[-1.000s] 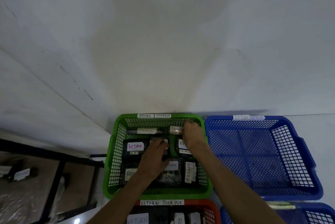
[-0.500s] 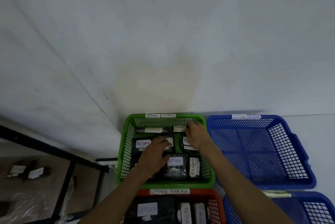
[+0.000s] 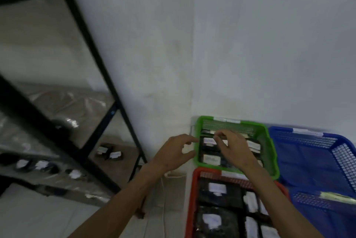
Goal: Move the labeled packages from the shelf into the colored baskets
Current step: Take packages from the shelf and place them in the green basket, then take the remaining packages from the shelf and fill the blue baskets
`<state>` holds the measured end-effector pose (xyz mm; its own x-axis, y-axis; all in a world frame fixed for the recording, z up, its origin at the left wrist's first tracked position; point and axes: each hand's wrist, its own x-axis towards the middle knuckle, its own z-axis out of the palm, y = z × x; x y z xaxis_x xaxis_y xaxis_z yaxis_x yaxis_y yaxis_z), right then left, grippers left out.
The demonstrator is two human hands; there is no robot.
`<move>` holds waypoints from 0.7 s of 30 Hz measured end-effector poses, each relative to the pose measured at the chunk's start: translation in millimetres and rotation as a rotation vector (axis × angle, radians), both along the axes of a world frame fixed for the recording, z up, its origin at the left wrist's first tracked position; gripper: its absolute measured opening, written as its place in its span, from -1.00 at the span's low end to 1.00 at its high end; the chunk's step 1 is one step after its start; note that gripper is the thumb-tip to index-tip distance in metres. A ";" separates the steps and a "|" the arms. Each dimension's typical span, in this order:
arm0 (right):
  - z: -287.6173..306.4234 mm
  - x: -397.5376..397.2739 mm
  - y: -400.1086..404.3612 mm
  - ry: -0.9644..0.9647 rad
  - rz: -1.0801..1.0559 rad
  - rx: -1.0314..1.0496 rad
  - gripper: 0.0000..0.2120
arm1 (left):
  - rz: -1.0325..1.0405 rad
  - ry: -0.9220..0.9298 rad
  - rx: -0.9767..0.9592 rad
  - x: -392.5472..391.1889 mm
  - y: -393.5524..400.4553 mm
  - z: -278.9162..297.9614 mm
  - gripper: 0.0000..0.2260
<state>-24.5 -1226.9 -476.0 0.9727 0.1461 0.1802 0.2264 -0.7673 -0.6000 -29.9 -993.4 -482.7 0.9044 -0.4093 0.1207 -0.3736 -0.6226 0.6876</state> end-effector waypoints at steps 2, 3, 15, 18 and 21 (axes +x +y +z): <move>14.9 -25.0 50.8 -0.027 0.049 -0.003 -0.86 | 0.033 -0.001 -0.023 -35.3 50.8 9.7 -0.67; 20.8 -38.0 76.8 -0.031 0.075 -0.009 -0.86 | 0.055 0.000 -0.033 -53.6 77.2 14.1 -0.67; 14.8 -157.7 371.7 0.219 0.479 0.000 -0.87 | 0.387 0.220 0.078 -212.5 377.7 -10.3 -0.71; -7.4 -163.0 434.1 0.288 0.517 -0.040 -0.84 | 0.429 0.292 0.032 -220.4 435.9 -32.3 -0.74; -33.9 -159.5 492.2 0.384 0.509 -0.044 -0.82 | 0.465 0.323 0.045 -218.2 484.8 -55.6 -0.75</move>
